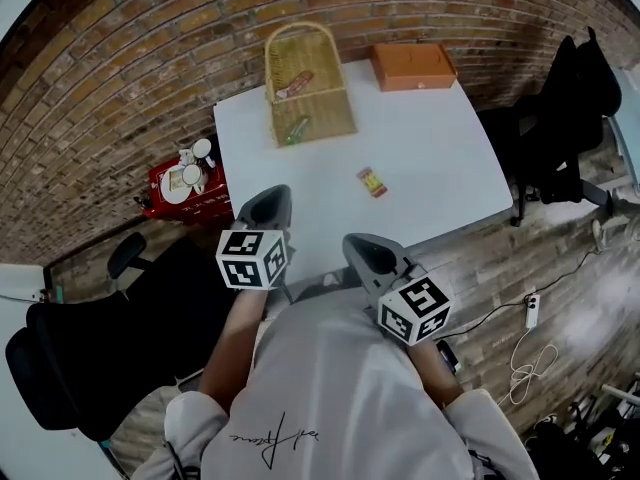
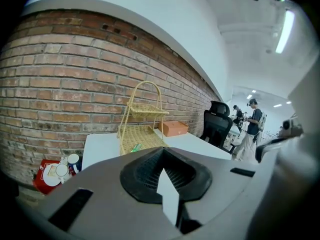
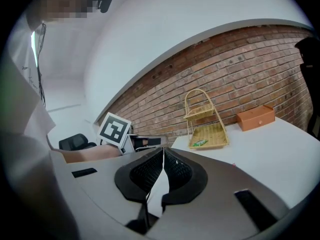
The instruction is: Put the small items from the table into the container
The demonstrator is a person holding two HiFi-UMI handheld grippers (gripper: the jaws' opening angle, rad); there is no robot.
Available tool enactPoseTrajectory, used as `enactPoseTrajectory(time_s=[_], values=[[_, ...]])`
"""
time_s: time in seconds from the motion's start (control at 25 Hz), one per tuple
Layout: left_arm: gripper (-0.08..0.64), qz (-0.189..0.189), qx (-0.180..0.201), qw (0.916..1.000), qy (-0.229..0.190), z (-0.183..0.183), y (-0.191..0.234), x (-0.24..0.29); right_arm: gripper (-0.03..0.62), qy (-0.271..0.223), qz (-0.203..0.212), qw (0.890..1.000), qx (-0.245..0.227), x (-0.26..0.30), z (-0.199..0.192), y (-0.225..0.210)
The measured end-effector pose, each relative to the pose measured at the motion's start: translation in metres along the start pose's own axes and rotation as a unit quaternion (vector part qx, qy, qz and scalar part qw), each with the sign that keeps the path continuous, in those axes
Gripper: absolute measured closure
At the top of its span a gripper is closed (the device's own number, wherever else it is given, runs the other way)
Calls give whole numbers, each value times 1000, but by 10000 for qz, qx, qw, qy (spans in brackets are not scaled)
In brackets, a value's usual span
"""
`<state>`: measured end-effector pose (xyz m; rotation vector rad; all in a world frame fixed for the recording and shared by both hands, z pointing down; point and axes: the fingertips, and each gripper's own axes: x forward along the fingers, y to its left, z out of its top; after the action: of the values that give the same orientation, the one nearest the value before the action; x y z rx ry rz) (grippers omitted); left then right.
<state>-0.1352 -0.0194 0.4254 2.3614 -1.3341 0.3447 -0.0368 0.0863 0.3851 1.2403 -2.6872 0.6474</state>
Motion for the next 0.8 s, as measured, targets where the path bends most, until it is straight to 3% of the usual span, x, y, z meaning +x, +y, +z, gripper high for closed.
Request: enactPoseTrajectory(time_s=[0.4,0.8], values=[[551,182,-179,9993,-264,-3,-14,-25,569,346,-234,9991,0,-16,-13,-11],[551,476,-234,9965,-641,6,-26,-35,569,589,-362,9974,-199,-3,0,-65]])
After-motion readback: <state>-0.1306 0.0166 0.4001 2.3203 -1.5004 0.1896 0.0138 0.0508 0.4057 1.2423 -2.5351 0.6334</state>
